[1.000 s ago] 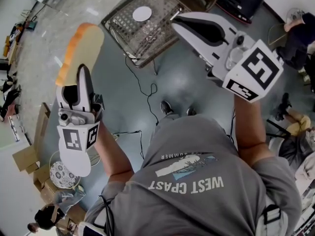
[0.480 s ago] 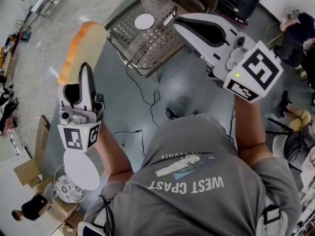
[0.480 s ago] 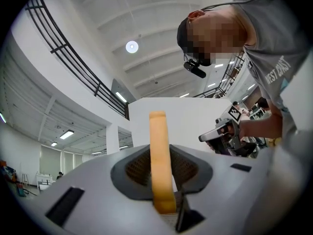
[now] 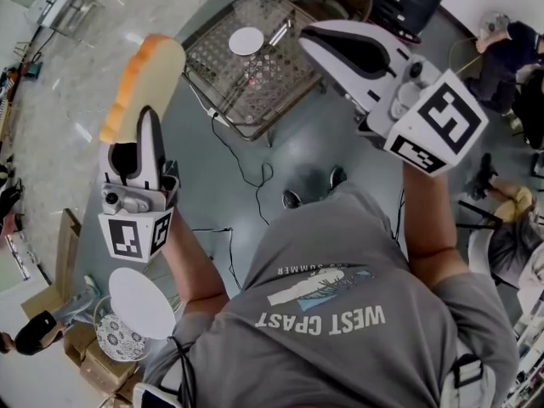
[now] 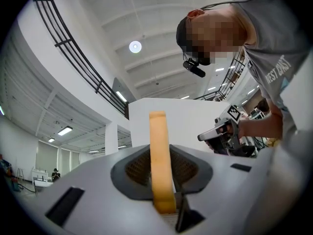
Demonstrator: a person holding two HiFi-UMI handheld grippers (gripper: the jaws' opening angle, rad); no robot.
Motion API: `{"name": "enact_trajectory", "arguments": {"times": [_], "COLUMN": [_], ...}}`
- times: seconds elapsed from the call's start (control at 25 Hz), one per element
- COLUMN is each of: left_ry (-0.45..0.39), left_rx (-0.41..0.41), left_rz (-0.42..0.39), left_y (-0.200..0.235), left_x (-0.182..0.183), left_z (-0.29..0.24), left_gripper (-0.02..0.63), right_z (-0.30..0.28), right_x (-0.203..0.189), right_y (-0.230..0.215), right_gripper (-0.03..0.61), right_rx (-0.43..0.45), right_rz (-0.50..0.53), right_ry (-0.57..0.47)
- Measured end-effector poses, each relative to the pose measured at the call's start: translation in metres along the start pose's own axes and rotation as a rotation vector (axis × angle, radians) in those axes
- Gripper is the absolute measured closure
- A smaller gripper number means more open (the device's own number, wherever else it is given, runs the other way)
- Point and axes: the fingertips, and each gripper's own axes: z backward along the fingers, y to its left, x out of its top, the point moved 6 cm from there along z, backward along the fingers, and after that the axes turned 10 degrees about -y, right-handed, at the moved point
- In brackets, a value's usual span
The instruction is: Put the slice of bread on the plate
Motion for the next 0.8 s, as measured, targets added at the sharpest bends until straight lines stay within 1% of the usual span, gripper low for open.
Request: {"name": "enact_trajectory", "arguments": {"times": [0.12,0.32,0.56,0.8], "left_ry": [0.012,0.039,0.072,0.098], "left_rx": [0.005,0.044,0.080,0.116], "left_rz": [-0.006,-0.025,-0.055,-0.084], "left_y": [-0.004,-0.015,-0.031,-0.038], "left_x": [-0.008,-0.024,-0.041,-0.059], "left_z": [-0.014,-0.042,-0.102,-0.130], "left_gripper": [0.522,0.522,0.522,0.522], "right_z": [0.001,0.003,0.009,0.003], "right_x": [-0.003,-0.008,-0.009,-0.020], "right_y": [-0.019,-0.058,-0.126,-0.166], "right_gripper": [0.571,0.572,0.571,0.571], "right_rx": [0.009,0.057,0.116,0.173], "right_rz": [-0.008,-0.027,-0.060,-0.080], "right_ry": [-0.003,-0.011,-0.016,-0.031]}}
